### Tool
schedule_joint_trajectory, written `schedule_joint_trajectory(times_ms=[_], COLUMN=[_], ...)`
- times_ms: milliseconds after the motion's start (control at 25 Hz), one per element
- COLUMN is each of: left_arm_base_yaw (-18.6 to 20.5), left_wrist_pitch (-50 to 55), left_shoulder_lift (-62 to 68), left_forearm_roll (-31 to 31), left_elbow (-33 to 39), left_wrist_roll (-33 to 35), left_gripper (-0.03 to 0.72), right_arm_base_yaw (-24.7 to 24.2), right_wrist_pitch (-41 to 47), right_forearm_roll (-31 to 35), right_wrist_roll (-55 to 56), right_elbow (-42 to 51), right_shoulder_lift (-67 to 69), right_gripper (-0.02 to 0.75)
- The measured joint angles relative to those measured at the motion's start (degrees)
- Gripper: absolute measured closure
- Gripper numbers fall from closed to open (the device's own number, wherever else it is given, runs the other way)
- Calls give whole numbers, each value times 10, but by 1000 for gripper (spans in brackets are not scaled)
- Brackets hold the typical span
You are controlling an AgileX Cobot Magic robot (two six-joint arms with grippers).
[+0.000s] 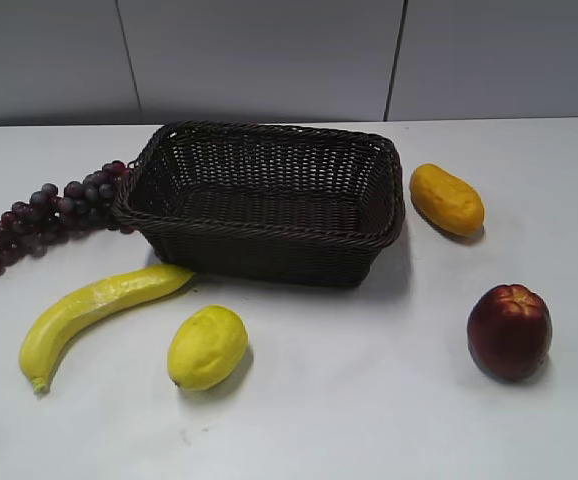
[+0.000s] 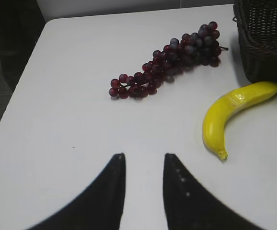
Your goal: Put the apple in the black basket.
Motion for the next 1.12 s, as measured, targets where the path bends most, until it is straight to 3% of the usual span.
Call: schedule_joint_trajectory(times_ms=[480,840,1040,1120], left_arm_base_yaw=[0,0,0,0], left_wrist_pitch=[0,0,0,0], left_shoulder_lift=[0,0,0,0], left_forearm_roll=[0,0,0,0], left_elbow=[0,0,0,0], left_wrist_roll=[0,0,0,0], left_gripper=[487,487,487,487], right_arm_base_yaw=[0,0,-1,-1], right_wrist_pitch=[-10,-54,-28,-13], right_forearm_roll=[-28,-49,-40,-38], right_wrist_roll=[49,83,85,85], right_elbow=[-6,-57,-133,-162], right_shoulder_lift=[28,277,437,499], right_gripper=[233,237,104,89])
